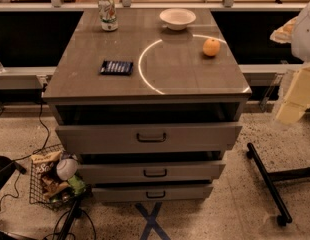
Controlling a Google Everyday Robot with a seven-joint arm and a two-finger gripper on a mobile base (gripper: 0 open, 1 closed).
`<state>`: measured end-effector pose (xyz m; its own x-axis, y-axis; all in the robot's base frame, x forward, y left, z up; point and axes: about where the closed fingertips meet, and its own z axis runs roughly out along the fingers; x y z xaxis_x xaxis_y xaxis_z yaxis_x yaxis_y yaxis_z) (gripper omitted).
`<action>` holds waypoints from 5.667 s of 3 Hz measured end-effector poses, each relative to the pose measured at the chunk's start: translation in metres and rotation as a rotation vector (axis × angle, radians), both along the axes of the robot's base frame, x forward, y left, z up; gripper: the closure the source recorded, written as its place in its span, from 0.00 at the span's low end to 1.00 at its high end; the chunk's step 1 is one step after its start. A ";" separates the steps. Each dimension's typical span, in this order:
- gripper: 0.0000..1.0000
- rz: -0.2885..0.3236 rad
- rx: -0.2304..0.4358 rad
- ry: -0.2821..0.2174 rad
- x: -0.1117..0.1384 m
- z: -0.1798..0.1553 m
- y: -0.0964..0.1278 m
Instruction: Move rxbar blueberry near 7up can
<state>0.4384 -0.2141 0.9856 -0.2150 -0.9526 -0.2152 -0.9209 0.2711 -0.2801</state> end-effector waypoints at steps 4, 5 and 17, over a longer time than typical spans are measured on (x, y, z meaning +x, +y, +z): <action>0.00 0.059 0.513 -0.137 0.061 -0.026 0.061; 0.00 0.059 0.513 -0.137 0.061 -0.026 0.061; 0.00 0.300 0.888 -0.076 0.285 -0.139 0.302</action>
Offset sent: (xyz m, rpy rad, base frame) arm 0.0357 0.0238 -0.0076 0.2897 -0.0434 -0.0205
